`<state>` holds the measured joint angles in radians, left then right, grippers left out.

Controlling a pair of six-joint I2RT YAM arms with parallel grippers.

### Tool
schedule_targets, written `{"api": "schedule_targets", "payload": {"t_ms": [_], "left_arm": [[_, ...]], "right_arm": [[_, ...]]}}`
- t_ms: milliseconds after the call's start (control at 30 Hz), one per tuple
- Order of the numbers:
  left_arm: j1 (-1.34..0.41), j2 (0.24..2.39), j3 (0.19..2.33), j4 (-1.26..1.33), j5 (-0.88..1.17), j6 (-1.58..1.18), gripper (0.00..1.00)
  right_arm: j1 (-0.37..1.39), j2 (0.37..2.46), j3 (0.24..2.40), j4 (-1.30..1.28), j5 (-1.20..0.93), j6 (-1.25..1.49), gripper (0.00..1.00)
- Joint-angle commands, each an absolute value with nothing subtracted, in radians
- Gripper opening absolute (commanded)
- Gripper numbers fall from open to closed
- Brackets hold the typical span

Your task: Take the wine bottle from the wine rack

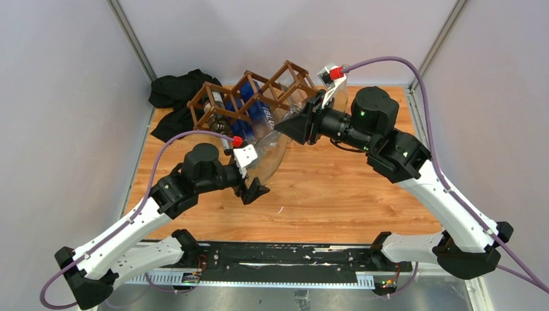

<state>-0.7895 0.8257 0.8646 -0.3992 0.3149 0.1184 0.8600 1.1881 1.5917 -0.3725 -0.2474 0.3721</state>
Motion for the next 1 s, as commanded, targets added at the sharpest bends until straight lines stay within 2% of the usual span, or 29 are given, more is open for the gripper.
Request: {"api": "schedule_targets", "payload": {"t_ms": [0, 33, 67, 100, 133, 333, 600, 967], "left_arm": [[-0.796, 0.801, 0.942, -0.251, 0.329, 0.118, 0.17], [-0.796, 0.804, 0.948, -0.256, 0.319, 0.116, 0.34], [-0.796, 0.810, 0.957, -0.277, 0.305, 0.111, 0.75], [-0.796, 0.824, 0.973, -0.308, 0.297, 0.111, 0.96], [-0.796, 0.851, 0.995, -0.353, 0.296, 0.120, 0.99], [-0.772, 0.955, 1.124, -0.592, 0.339, 0.172, 1.00], [-0.619, 1.117, 1.332, -0.954, 0.556, 0.290, 1.00], [-0.457, 1.213, 1.518, -1.025, 0.511, 0.296, 1.00]], "right_arm": [[0.874, 1.189, 1.584, -0.315, -0.257, 0.384, 0.06], [0.874, 1.190, 1.585, -0.322, -0.250, 0.382, 0.00], [0.873, 1.191, 1.588, -0.332, -0.233, 0.377, 0.00], [0.873, 1.192, 1.591, -0.347, -0.220, 0.366, 0.00], [0.873, 1.194, 1.599, -0.369, -0.205, 0.354, 0.00], [0.852, 1.182, 1.615, -0.451, -0.097, 0.265, 0.00], [0.786, 1.156, 1.587, -0.512, 0.111, 0.154, 0.00], [0.460, 1.241, 1.526, -0.437, 0.187, 0.131, 0.00]]}}
